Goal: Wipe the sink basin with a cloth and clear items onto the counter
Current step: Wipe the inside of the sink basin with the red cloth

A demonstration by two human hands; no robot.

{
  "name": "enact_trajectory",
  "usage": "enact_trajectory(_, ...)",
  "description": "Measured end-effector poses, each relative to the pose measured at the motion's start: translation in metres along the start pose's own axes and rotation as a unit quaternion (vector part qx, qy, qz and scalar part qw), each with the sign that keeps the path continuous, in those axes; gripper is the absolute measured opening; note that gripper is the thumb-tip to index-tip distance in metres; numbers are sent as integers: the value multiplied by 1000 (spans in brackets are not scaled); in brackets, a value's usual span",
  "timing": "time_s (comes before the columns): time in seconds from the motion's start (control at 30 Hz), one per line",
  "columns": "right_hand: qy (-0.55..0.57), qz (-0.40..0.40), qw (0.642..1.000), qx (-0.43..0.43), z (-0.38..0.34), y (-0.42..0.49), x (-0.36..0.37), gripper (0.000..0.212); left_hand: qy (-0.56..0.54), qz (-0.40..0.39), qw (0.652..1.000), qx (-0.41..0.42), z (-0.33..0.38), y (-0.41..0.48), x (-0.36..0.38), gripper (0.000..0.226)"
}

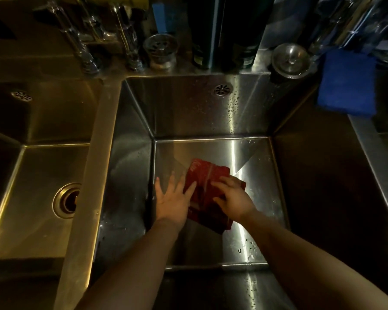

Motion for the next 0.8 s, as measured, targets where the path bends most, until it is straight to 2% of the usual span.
enact_trajectory(0.17,-90,-85,992,21,3,14,26,70,1,-25,1000,2,7,7,23,61)
enact_trajectory(0.33,-140,-156,976,57,7,36,62,88,-20,-48,998,-29,1,16,55,69)
enact_trajectory(0.43,-140,-137,979,58,15,44,85,94,-45,-64,996,-40,-6,22,71,76)
enact_trajectory(0.53,-139,-100,984,48,25,50,94,89,-64,-62,995,-40,-12,33,83,82)
enact_trajectory(0.67,-135,-66,988,47,30,64,87,80,-91,-40,994,-51,-14,56,81,89)
enact_trajectory(0.8,-136,-64,986,69,28,87,73,81,-123,-42,990,-50,-12,79,65,98)
Point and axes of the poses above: each hand's wrist, its own y-axis towards the middle knuckle, its own x-axis out of the palm, z = x × y, the point moved 1 cm from there along y, towards the middle knuckle, and after that the axes turned 8 degrees about -z, right-handed, at the moved point
